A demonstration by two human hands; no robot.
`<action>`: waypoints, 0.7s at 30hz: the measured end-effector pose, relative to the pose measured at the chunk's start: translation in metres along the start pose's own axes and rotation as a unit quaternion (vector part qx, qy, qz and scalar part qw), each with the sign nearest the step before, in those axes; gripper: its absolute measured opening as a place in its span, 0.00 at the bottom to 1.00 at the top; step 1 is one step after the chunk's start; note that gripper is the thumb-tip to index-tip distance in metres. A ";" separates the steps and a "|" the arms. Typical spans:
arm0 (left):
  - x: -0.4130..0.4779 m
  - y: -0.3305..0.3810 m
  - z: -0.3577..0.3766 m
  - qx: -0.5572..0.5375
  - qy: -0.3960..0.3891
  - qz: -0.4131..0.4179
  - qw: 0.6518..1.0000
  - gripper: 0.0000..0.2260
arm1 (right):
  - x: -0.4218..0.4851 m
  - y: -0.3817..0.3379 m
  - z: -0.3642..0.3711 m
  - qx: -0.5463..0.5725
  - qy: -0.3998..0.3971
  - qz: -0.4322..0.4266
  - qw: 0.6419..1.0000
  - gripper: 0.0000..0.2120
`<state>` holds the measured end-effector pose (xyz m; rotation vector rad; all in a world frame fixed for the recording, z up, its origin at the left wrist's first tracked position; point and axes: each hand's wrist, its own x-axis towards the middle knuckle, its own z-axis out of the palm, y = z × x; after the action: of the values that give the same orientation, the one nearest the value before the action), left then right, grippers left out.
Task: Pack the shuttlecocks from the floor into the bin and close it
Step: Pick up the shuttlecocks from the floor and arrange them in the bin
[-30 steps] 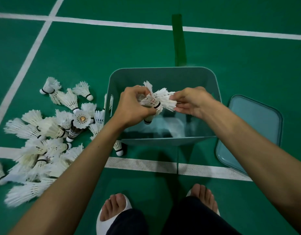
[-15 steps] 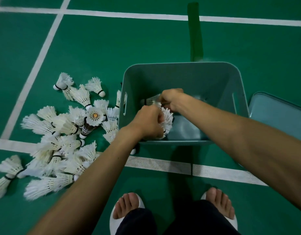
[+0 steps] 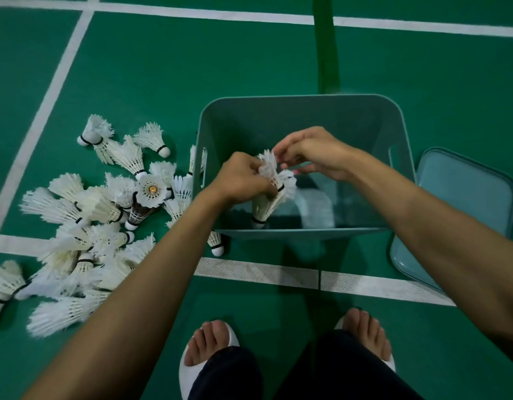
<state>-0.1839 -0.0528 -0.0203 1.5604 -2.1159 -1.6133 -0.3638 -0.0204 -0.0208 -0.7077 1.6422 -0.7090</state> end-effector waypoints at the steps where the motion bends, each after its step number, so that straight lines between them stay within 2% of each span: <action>1: 0.000 0.002 0.000 -0.065 0.000 -0.013 0.998 0.07 | -0.008 0.003 -0.008 -0.019 -0.023 -0.008 1.000 0.14; 4: -0.004 0.012 0.004 -0.183 -0.018 -0.043 0.982 0.07 | -0.025 0.008 -0.022 -0.057 -0.034 -0.008 0.998 0.17; 6: -0.008 0.017 0.009 -0.221 -0.020 -0.042 0.974 0.08 | -0.026 0.013 -0.026 -0.053 -0.005 0.010 0.999 0.14; 9: -0.013 0.020 0.014 -0.242 -0.005 -0.042 0.969 0.09 | -0.027 0.014 -0.029 -0.064 0.052 0.077 0.994 0.18; 12: -0.015 0.023 0.018 -0.212 0.005 -0.065 0.975 0.07 | -0.029 0.010 -0.029 -0.053 0.034 0.127 0.990 0.07; 15: -0.010 0.019 0.018 -0.172 0.044 -0.138 0.974 0.09 | -0.018 0.014 -0.025 -0.075 0.109 0.140 0.981 0.09; 18: -0.007 0.011 0.013 -0.048 0.082 -0.165 0.982 0.09 | 0.005 0.019 -0.015 -0.052 0.219 0.113 0.968 0.06; 21: -0.006 0.008 0.008 0.028 0.057 -0.156 0.986 0.10 | 0.022 0.013 -0.002 -0.032 0.205 0.103 0.973 0.06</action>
<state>-0.1907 -0.0432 -0.0151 2.0364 -1.9503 -1.5097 -0.3707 -0.0288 -0.0445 -0.4416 2.0902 -0.6832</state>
